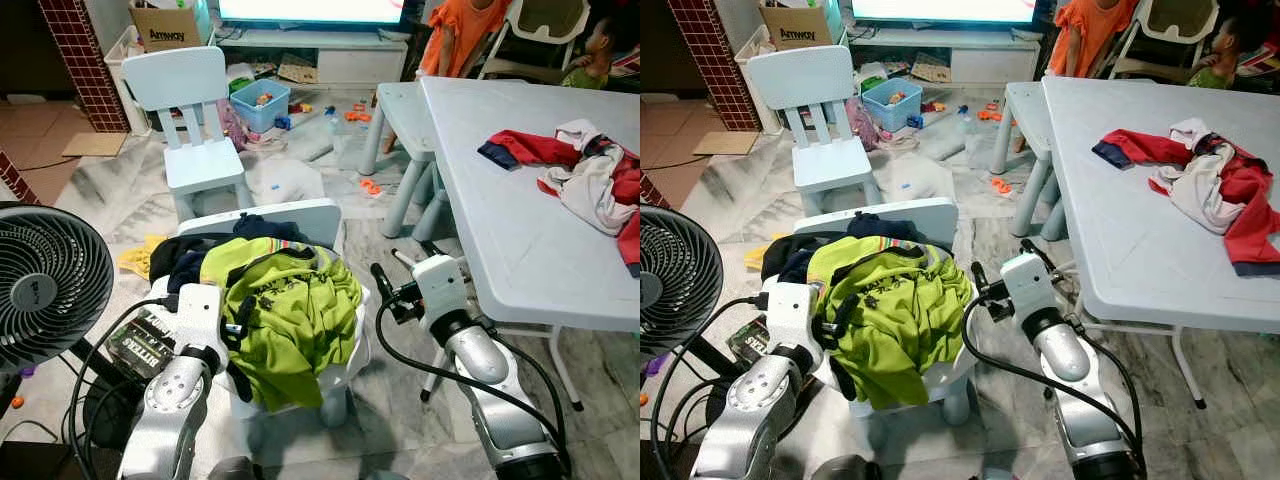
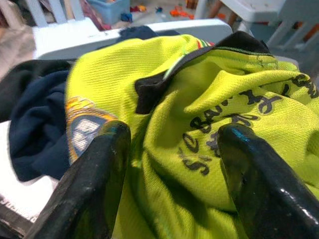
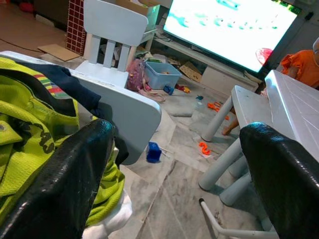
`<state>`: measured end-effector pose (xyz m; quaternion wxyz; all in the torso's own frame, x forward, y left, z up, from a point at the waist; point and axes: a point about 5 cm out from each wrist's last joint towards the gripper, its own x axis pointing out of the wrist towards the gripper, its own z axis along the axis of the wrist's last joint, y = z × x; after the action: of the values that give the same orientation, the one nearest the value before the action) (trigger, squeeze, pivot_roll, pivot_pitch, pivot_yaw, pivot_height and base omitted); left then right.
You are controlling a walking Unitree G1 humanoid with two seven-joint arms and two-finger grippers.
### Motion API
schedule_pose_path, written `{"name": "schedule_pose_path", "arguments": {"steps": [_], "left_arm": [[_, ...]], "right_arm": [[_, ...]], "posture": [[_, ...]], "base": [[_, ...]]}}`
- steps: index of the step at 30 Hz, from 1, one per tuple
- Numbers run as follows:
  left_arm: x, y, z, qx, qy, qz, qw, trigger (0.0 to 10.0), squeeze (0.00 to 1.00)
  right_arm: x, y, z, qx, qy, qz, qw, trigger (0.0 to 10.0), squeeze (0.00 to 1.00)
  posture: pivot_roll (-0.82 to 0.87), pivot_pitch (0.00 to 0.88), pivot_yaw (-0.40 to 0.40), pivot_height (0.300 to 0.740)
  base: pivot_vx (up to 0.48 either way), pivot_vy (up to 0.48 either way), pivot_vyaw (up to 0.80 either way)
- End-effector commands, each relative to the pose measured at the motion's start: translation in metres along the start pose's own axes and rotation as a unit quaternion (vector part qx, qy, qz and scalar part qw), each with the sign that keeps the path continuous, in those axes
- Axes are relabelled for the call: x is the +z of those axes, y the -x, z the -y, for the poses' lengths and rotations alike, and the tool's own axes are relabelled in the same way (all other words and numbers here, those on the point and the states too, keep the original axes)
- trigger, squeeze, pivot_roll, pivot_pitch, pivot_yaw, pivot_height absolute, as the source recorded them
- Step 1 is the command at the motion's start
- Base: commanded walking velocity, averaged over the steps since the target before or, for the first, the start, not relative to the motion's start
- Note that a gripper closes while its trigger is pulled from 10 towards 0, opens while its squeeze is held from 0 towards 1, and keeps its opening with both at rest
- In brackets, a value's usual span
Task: Hang hanger
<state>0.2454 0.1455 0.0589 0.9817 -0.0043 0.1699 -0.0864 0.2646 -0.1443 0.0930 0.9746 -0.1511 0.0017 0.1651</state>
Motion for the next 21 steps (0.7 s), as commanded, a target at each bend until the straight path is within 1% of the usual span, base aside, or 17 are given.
{"name": "schedule_pose_path", "arguments": {"steps": [1,2,3,5,12,16,18,19,21], "left_arm": [[-0.003,-0.003,0.003,-0.013,0.003,-0.016,1.0,10.0,0.0],[-0.002,-0.003,0.004,-0.012,0.006,-0.013,1.0,10.0,0.0],[-0.001,-0.005,0.007,-0.027,-0.001,-0.016,1.0,10.0,0.0],[-0.002,-0.006,0.009,-0.038,-0.005,-0.024,0.999,10.0,0.0],[-0.014,-0.007,0.014,-0.068,-0.022,-0.074,0.995,10.0,0.0],[-0.012,-0.007,0.01,-0.047,-0.031,-0.063,0.996,10.0,0.0],[-0.009,-0.006,0.008,-0.039,-0.042,-0.053,0.997,10.0,0.0],[-0.008,-0.005,0.008,-0.047,-0.053,-0.053,0.996,10.0,0.0],[-0.009,-0.004,0.009,-0.051,-0.057,-0.052,0.996,10.0,0.0]], "right_arm": [[-0.001,0.0,0.001,0.0,0.004,-0.001,1.0,10.0,0.0],[-0.001,0.0,0.001,0.0,0.005,-0.001,1.0,10.0,0.0],[-0.001,0.0,0.002,-0.002,0.005,-0.002,1.0,10.0,0.0],[-0.001,0.001,0.003,-0.004,0.006,-0.002,1.0,10.0,0.0],[-0.001,0.002,0.003,-0.006,0.005,-0.002,1.0,10.0,0.0],[-0.001,0.001,0.003,-0.006,0.005,-0.002,1.0,10.0,0.0],[-0.001,0.001,0.003,-0.006,0.006,-0.002,1.0,10.0,0.0],[-0.001,0.001,0.004,-0.006,0.006,-0.002,1.0,10.0,0.0],[-0.001,0.001,0.004,-0.006,0.007,-0.002,1.0,10.0,0.0]], "posture": [[0.0,0.0,-0.027,0.74],[0.0,0.0,-0.024,0.74],[0.0,0.0,-0.024,0.74],[0.0,0.0,-0.024,0.74],[-0.01,0.0,-0.018,0.74],[-0.01,0.0,-0.018,0.74],[-0.01,0.0,-0.021,0.74],[-0.01,0.0,-0.021,0.74],[-0.01,0.0,-0.021,0.74]], "base": [[0.0,0.0,0.0],[0.0,0.0,0.0],[0.0,0.0,0.0],[0.0,0.0,0.0],[0.0,0.0,0.0],[0.0,0.0,0.0],[0.0,0.0,0.0],[0.0,0.0,0.0],[0.0,0.0,0.0]]}}
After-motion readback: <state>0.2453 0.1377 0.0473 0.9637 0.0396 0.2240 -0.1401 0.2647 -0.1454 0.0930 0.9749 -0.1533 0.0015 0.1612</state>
